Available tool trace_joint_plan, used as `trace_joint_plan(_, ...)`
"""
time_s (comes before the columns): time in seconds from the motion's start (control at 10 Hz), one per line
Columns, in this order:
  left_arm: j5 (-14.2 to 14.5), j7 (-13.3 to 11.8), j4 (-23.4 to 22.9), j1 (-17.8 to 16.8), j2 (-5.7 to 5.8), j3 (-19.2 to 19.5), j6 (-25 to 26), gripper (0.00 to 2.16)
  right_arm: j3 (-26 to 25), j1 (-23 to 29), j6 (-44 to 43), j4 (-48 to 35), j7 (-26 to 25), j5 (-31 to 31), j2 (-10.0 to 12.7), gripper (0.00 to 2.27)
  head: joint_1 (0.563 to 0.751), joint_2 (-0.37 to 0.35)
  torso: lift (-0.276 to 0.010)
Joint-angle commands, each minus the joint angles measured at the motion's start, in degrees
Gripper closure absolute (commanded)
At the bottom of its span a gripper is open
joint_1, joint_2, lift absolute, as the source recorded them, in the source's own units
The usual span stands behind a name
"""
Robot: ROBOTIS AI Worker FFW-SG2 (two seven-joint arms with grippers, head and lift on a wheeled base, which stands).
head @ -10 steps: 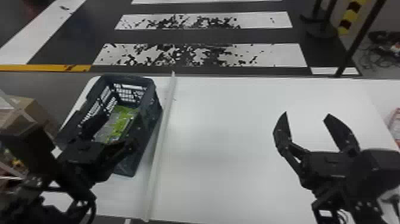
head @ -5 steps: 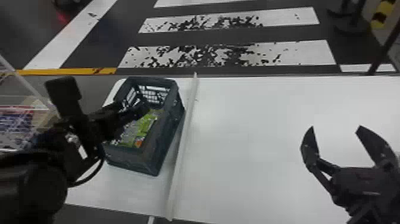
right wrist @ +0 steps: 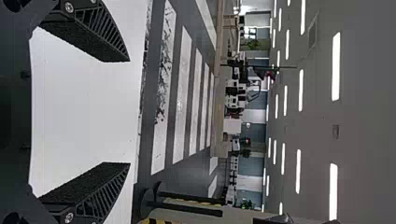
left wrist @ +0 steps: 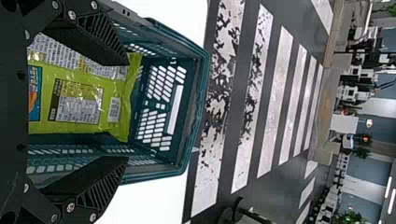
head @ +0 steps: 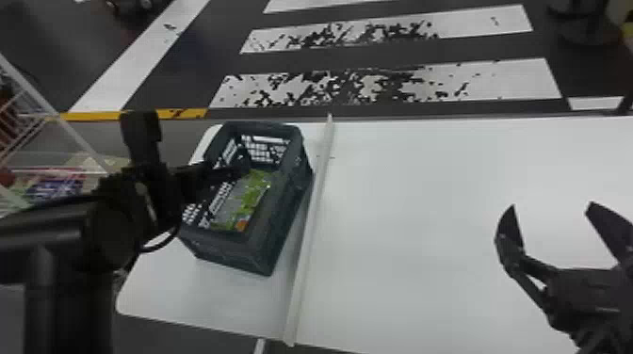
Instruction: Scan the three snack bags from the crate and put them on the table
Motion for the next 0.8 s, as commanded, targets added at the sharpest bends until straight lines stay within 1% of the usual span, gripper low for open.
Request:
trace_joint_plan(0.0,-1.0,-0.3,2.5,-1.2,1.33,-0.8,0.6,0.18,0.7,-0.8,0.1,0.6,0.0,-0.1,-0.1,0.09,0.695,0.266,-0.094)
trace_joint_plan(0.2,-4.1,-2.5,6.2,-4.2,2.39,-3.5,3.0,0.19,0.8,-1.5,0.1,1.5,-0.1,-0.3,-0.7,0.09,0.695,0.280,-0.094)
trace_joint_plan(0.3,-5.5,-3.0,8.4,-6.5,2.65,-5.3,4.6,0.20,0.7,-1.7,0.1,1.7,-0.1,-0.8,-1.3,0.09,0.695,0.279,-0.094)
trace_joint_plan(0.4,-8.1,-3.0,10.6,-8.6,2.56,-7.4,5.3,0.21,0.6,-1.7,-0.1,1.7,-0.1,-1.0,-1.7,0.09,0.695,0.271,-0.094)
trace_joint_plan(0.5,-9.7,-3.1,12.6,-10.9,2.56,-9.0,8.5,0.21,0.6,-1.7,-0.3,1.7,-0.1,-1.3,-2.1,0.09,0.695,0.267,-0.094)
trace_joint_plan(0.6,-11.1,-4.3,14.3,-12.8,2.74,-9.8,10.3,0.21,0.6,-1.5,-0.4,1.7,-0.2,-1.5,-2.4,0.09,0.695,0.262,-0.094)
trace_joint_plan(0.7,-11.9,-4.9,16.2,-14.1,3.09,-10.1,11.8,0.21,0.7,-1.4,-0.8,1.7,-0.2,-1.6,-2.6,0.09,0.695,0.259,-0.094)
